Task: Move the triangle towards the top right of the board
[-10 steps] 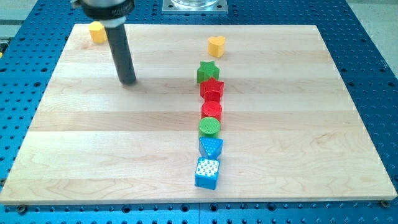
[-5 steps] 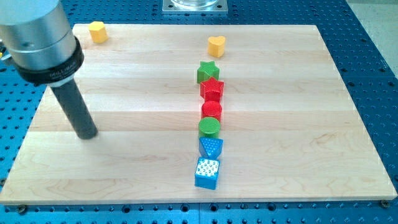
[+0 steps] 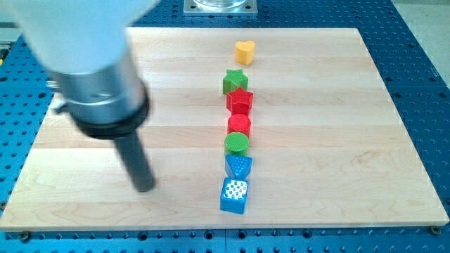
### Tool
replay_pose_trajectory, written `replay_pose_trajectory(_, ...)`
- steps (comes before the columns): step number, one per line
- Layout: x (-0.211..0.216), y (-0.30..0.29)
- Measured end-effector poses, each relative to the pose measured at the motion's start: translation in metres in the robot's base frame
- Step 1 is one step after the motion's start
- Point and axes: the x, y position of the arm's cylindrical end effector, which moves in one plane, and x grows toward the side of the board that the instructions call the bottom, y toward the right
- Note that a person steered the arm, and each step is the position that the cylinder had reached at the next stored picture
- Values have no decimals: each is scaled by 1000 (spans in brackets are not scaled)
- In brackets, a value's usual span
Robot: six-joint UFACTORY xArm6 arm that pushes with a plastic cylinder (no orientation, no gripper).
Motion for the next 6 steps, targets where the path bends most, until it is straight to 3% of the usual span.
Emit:
replay_pose_trajectory(3, 0, 95)
replay_pose_trajectory(4, -7, 161)
replay_pose_trajectory(6, -9, 169)
